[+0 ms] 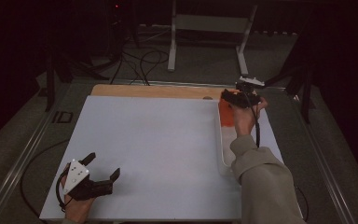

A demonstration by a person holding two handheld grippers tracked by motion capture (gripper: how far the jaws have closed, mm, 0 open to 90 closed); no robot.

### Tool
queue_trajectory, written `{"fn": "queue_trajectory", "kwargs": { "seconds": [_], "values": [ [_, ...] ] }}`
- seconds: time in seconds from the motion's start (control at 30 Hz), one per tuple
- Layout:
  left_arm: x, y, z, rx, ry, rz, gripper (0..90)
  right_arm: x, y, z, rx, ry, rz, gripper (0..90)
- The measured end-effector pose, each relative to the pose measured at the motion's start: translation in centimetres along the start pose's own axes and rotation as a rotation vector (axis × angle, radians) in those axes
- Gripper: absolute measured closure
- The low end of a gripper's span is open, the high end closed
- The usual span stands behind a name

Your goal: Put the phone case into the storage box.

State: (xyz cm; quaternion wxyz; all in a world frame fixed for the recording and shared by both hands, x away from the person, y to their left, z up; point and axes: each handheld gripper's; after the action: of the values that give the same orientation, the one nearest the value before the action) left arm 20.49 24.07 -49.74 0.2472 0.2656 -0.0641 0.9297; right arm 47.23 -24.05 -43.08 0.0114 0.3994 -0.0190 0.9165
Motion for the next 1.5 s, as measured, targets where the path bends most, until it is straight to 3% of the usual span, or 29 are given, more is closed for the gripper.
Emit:
{"fn": "queue_trajectory", "kwargs": {
  "seconds": [0.43,0.67,0.83,1.13,1.27,1.3,1.47,1.5],
  "values": [
    [0.1,0.0,0.0,-0.001,0.0,0.002,0.4,0.5,-0.2,-0.1,0.051,-0.013,0.051,9.9],
    [0.1,0.1,0.0,-0.003,0.003,0.001,0.4,1.2,-0.7,-0.4,0.119,-0.024,0.096,9.9],
    [0.2,0.0,0.0,-0.002,0.001,0.003,0.4,1.9,-1.4,-0.8,0.154,-0.027,0.171,10.0],
    [0.2,0.0,0.0,-0.001,-0.003,0.007,0.4,3.2,-2.3,-1.7,0.252,-0.028,0.221,9.9],
    [0.2,-0.1,0.0,0.0,-0.006,0.009,0.4,4.2,-2.6,-2.5,0.281,-0.018,0.256,9.9],
    [0.1,-0.1,0.0,-0.002,-0.009,0.008,0.4,4.8,-2.8,-3.1,0.293,-0.015,0.286,9.9],
    [0.0,-0.1,0.1,-0.001,-0.029,0.006,0.4,5.9,-3.1,-4.0,0.324,-0.003,0.314,9.9],
    [0.0,-0.1,0.1,0.0,-0.031,0.004,0.4,6.7,-3.1,-4.5,0.327,0.011,0.341,9.9]
  ]
}}
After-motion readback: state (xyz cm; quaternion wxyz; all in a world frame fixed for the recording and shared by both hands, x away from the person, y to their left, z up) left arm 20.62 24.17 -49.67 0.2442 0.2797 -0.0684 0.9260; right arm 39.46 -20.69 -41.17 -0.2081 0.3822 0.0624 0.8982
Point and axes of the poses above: each handheld gripper's, and its own axes: x roughly backward along the jaws, z roughly out of its top, y roughly to its right, and after that the axes turned 14 degrees about -y, right-handed
